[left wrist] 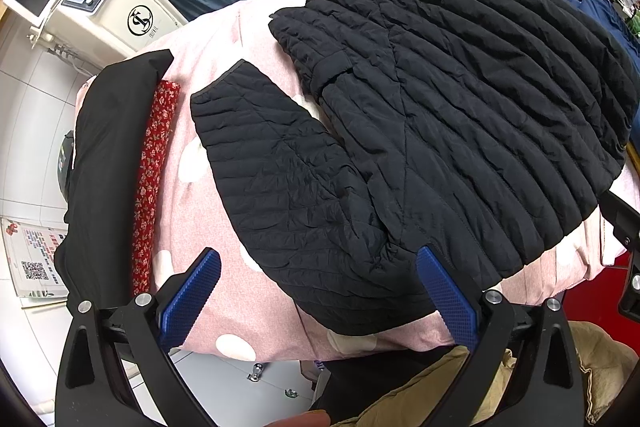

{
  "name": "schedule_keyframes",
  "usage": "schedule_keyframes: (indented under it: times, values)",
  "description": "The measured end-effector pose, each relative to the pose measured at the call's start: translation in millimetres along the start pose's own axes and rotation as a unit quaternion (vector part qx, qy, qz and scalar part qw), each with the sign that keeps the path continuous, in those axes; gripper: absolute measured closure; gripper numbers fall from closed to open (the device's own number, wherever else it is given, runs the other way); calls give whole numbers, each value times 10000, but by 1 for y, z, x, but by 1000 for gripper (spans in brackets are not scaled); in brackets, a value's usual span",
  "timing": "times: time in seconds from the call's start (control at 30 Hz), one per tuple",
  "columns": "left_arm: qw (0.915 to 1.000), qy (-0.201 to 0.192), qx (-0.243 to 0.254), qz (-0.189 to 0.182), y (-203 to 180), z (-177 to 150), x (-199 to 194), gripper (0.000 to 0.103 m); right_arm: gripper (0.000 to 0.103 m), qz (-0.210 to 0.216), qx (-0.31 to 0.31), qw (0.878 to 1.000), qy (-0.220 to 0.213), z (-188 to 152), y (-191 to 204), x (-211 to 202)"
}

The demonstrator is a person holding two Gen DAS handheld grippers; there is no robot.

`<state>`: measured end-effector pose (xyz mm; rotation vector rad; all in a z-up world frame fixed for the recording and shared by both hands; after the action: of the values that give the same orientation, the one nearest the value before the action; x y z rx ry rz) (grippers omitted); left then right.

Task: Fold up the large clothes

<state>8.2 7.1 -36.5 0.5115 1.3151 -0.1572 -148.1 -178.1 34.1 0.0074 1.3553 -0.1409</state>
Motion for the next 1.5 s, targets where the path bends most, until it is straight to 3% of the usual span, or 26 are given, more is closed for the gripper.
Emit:
schedule_keyframes:
  times: [0.57,0.77,0.97,1.13,1.27,1.37,1.5]
  values:
    - [9999,117,0,-25,-2,4,8,6,5,39,-51,10000,20,5,0,2]
    - [9991,273,-39,-319,-3,6,16,6,5,197,7,9994,-290,14,-7,-7]
    - [9963,194,-460,-703,14,20,21,6,5,552,281,9960,-643,43,-42,-15]
    - [9864,516,-1019,-1184,45,42,46,6,5,647,390,9941,-773,84,-81,-7]
    - [9727,756,-1339,-1738,55,60,70,6,5,788,360,9942,-639,131,-106,19]
    - [9570,932,-1463,-2326,48,76,91,6,5,876,161,9950,-453,180,-113,56]
    - [9323,1215,-1421,-3096,21,98,120,7,5,472,-128,9988,22,238,-117,114]
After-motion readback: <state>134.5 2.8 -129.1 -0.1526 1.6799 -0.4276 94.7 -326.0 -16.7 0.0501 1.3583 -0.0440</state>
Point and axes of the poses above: each gripper's, at about its wrist camera, not at the fingertips, and x roughly the way its jaws point, y to its left, z to its top, the point moved 2 cm from there along x, roughly the way its jaws point, and after that the axes turned 6 degrees about z, right-handed, at the moved point
